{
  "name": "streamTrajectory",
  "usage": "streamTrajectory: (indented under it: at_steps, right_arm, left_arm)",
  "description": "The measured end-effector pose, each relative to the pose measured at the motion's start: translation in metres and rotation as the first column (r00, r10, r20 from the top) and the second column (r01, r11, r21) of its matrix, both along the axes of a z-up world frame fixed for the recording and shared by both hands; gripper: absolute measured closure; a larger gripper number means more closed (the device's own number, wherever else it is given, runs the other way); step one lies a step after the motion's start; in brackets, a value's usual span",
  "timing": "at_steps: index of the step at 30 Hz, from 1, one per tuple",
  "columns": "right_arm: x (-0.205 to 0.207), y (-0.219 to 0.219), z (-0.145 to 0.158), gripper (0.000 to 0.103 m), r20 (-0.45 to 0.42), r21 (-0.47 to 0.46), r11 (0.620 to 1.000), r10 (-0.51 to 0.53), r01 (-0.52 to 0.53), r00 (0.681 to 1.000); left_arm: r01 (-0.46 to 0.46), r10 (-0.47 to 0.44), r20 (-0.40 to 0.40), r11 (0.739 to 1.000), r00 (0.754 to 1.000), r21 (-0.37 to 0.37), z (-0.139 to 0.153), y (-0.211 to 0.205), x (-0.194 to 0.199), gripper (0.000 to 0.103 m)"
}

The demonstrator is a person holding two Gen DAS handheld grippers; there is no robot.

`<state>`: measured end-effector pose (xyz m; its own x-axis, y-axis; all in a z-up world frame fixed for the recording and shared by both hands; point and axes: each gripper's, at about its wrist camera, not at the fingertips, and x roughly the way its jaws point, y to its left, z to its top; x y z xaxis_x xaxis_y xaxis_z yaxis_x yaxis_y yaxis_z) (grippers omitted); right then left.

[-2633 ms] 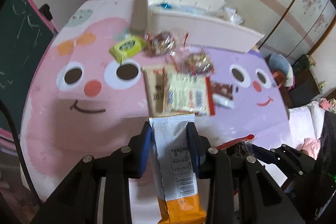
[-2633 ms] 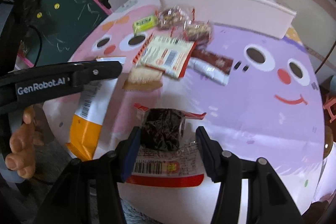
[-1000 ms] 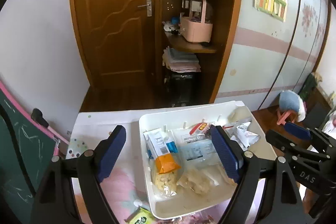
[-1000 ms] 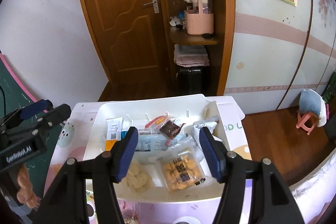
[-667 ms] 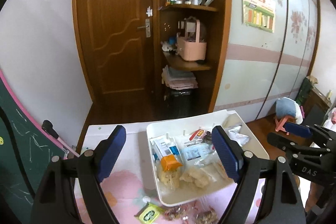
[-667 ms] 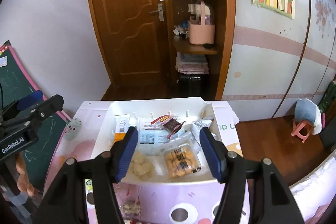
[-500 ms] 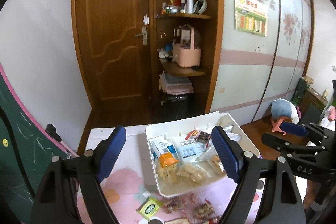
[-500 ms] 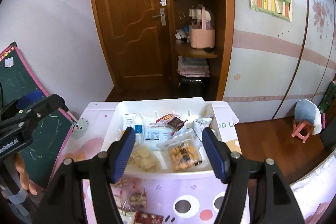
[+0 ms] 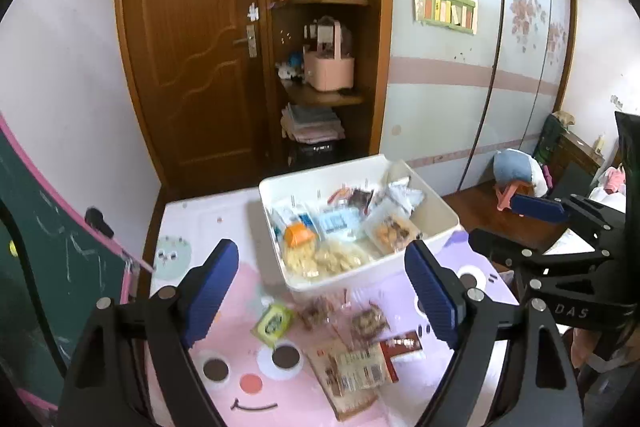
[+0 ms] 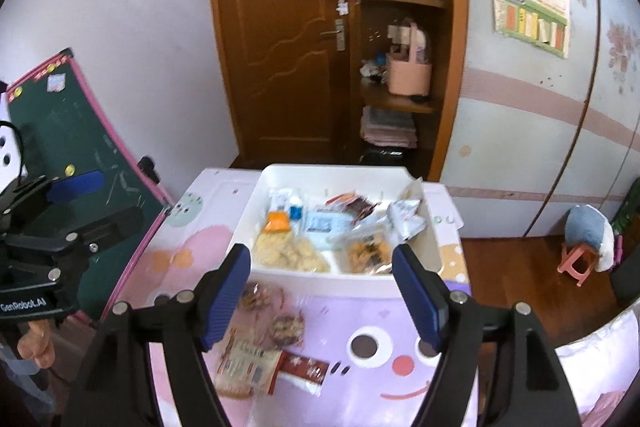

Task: Organize snacks
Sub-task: 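Move both grippers back down to the packets beside the bin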

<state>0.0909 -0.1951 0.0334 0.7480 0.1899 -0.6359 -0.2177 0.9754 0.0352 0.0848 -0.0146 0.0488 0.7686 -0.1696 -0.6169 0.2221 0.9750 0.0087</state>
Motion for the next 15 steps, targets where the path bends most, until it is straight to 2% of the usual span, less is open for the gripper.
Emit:
streamTrajectory:
  at_steps: [4, 9, 15]
  right_arm:
    - [-0.007, 0.005, -0.025, 0.027, -0.050, 0.008, 1.000, 0.029, -0.029, 0.998]
    - [-0.011, 0.010, -0.073, 0.025, -0.143, 0.047, 0.998, 0.055, -0.048, 0.988]
    - [-0.011, 0.017, -0.140, 0.025, -0.288, 0.120, 0.992, 0.077, -0.044, 0.954]
  left_arm:
    - [-0.026, 0.026, -0.028, 1.000, 0.999, 0.003, -0.028, 0.010, -0.007, 0.018]
    - [-0.088, 0.089, -0.050, 0.995, 0.995, 0.039, -0.071, 0.021, -0.012, 0.018]
    - [-0.150, 0.151, -0.168, 0.989, 0.974, 0.016, -0.138, 0.037, -0.013, 0.018]
